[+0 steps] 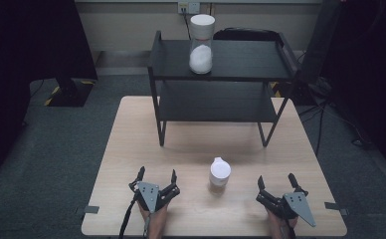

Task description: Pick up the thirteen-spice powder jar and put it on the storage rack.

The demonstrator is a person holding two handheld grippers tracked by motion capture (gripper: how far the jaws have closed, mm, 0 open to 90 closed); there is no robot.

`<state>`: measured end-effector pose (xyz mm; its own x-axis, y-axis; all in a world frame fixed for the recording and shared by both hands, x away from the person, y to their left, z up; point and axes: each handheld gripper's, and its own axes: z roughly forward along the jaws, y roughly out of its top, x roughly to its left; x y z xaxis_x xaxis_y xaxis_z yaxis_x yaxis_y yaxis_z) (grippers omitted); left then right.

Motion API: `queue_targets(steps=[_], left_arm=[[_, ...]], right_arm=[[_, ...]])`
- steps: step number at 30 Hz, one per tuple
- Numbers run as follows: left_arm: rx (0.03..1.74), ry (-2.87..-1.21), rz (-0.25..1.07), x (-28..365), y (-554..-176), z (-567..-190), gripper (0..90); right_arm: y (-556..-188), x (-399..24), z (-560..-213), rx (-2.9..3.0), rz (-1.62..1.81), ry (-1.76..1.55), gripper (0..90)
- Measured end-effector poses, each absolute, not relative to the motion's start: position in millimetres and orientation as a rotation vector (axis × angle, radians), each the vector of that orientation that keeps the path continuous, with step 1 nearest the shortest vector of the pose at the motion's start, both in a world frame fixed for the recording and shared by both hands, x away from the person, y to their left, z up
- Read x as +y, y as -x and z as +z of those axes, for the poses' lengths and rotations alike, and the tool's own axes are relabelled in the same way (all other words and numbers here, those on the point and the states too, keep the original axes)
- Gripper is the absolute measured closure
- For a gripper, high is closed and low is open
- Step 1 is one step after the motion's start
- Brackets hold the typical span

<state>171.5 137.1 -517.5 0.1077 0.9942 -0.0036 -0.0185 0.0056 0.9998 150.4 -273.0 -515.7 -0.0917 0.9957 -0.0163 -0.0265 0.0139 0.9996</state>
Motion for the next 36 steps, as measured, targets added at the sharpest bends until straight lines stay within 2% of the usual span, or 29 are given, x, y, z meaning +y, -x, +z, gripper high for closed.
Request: queue_targets(steps=[10,17,26,33,36], left_arm=[[1.118,-1.241,1.134,137,-172,-517,0.1],[1.118,-1.241,1.135,137,-172,-517,0.1],[1.119,-1.241,1.135,137,-172,-517,0.2],[1.119,-1.241,1.135,137,-172,-517,0.2],[1.119,-1.241,1.135,137,-172,-517,0.2]], right_arm=[[-150,-272,-496,1.306,1.370,-1.125,0.0],[-155,-245,-469,1.367,1.500,-1.009,0.0],[-167,-199,-474,1.459,1.484,-0.952,0.8],[-166,-183,-484,1.502,1.455,-0.951,6.3],[-167,-179,-487,1.519,1.455,-0.987,11.5]])
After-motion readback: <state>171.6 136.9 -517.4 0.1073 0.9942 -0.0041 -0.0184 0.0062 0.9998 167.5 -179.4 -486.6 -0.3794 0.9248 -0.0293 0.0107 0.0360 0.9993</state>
